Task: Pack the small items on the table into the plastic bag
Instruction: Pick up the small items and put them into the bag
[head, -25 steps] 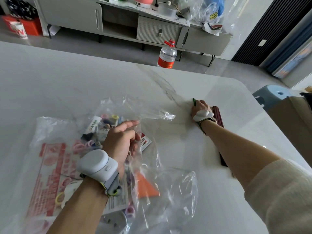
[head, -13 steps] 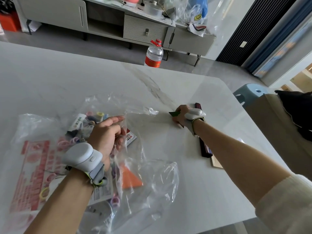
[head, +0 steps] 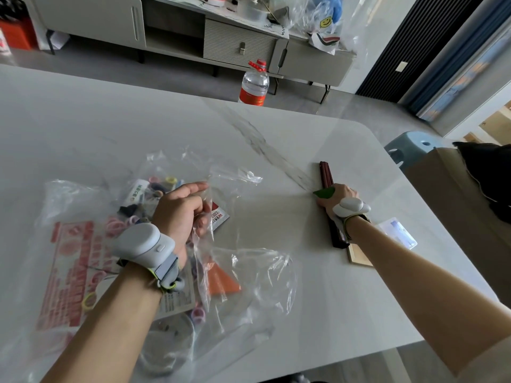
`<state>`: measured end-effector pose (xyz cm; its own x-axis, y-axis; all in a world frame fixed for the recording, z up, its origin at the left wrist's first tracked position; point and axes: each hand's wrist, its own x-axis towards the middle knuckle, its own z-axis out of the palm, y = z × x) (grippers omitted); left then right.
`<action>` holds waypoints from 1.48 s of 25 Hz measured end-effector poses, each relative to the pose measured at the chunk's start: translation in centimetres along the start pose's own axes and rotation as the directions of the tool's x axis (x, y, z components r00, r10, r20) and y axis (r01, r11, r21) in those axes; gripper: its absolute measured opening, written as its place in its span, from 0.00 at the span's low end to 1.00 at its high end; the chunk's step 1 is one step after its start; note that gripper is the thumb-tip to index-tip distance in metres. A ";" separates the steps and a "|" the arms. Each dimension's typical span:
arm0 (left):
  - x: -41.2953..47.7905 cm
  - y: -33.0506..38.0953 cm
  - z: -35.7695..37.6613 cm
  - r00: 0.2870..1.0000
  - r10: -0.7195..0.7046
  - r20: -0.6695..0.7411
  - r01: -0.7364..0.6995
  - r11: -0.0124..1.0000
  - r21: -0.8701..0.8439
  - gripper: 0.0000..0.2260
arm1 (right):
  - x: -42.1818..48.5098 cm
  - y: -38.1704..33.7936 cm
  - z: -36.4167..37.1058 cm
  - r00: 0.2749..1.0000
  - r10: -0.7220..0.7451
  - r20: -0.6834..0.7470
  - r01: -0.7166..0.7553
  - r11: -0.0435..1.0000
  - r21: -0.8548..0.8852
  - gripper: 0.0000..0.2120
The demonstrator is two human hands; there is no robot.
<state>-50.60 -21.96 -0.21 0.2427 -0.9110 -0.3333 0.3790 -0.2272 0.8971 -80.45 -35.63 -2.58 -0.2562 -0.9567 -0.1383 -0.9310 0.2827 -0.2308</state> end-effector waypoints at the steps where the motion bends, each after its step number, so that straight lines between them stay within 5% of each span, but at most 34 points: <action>1: 0.1 0.0 -0.1 1.000 -0.001 0.001 0.001 1.000 0.003 0.21 | -0.1 -0.3 0.2 1.000 -0.002 -0.021 0.001 1.000 -0.031 0.15; 6: 0.2 -0.1 0.2 1.000 -0.005 0.004 0.005 1.000 0.006 0.21 | -0.3 -2.0 0.6 1.000 0.004 -0.002 -0.004 0.966 -0.258 0.18; 12: 0.3 -0.2 -0.1 1.000 0.005 0.004 -0.005 1.000 0.014 0.21 | -1.2 -3.0 0.4 0.980 -0.193 0.054 0.199 0.964 -0.177 0.09; 19: 0.4 -0.1 -0.2 1.000 0.012 -0.007 -0.012 1.000 0.023 0.21 | -4.5 -4.9 -4.0 0.801 -0.478 0.360 0.559 0.812 -0.166 0.08; 22: 0.3 0.0 -0.3 1.000 0.015 -0.024 -0.015 1.000 0.021 0.23 | -6.4 -5.4 -5.4 0.744 -0.476 0.470 0.614 0.764 -0.198 0.08; 28: -0.1 0.4 -0.4 0.998 0.054 -0.030 -0.052 0.997 0.048 0.26 | -6.6 -3.6 -8.2 0.741 -0.414 0.529 0.595 0.770 -0.230 0.06; 37: -0.2 0.4 -0.3 0.999 0.047 0.002 -0.047 0.994 0.103 0.26 | -8.9 -8.7 -4.3 0.603 -0.626 0.495 0.688 0.722 0.075 0.06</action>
<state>-50.20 -21.77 0.12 0.2584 -0.9216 -0.2897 0.2732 -0.2180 0.9370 -71.14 -29.89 4.77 0.5570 -0.7192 -0.4153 -0.8287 -0.4488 -0.3343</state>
